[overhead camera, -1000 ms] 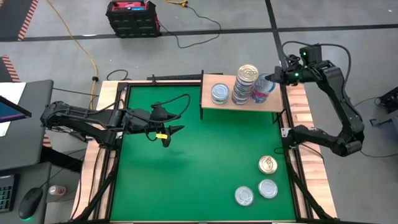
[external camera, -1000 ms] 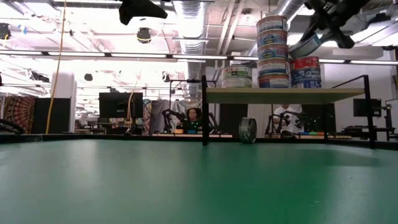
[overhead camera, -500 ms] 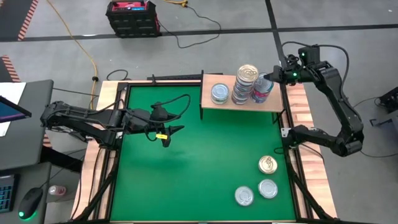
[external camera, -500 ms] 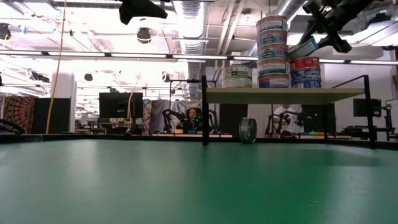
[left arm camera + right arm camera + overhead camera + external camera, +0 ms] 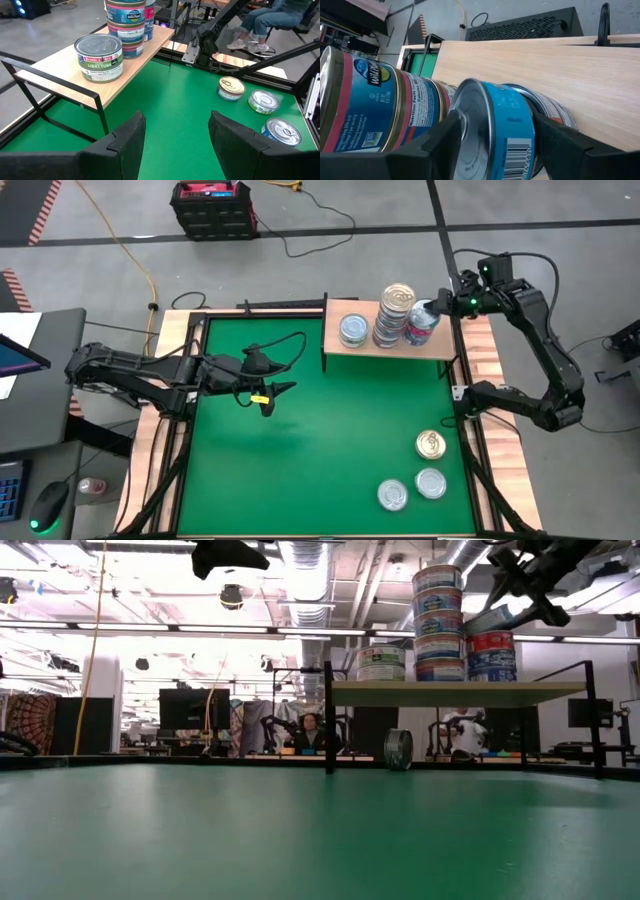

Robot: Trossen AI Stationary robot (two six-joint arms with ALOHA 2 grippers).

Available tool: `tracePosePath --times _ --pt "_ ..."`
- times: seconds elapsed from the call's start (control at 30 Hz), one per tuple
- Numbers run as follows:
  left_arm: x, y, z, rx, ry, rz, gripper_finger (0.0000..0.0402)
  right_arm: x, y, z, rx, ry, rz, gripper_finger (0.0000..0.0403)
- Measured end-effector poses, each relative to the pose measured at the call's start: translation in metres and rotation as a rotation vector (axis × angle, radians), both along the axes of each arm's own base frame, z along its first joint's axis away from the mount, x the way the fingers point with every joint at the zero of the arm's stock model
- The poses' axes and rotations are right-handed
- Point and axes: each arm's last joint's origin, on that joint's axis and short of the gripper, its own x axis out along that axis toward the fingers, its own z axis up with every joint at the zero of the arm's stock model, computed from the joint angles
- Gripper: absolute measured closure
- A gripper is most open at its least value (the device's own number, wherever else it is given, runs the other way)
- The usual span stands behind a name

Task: Stack canned seafood by type on shelf
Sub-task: Stack the light blue tuna can on top of the colored tuna cans

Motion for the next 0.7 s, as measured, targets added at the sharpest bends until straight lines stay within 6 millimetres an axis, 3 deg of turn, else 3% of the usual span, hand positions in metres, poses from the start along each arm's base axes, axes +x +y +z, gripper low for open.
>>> tracePosePath --times 0.7 --pt "0.0 -0.001 0.0 -0.029 -0.005 -0.02 0.0196 -0.001 0.005 0.012 -0.04 0.053 -0.026 0.0127"
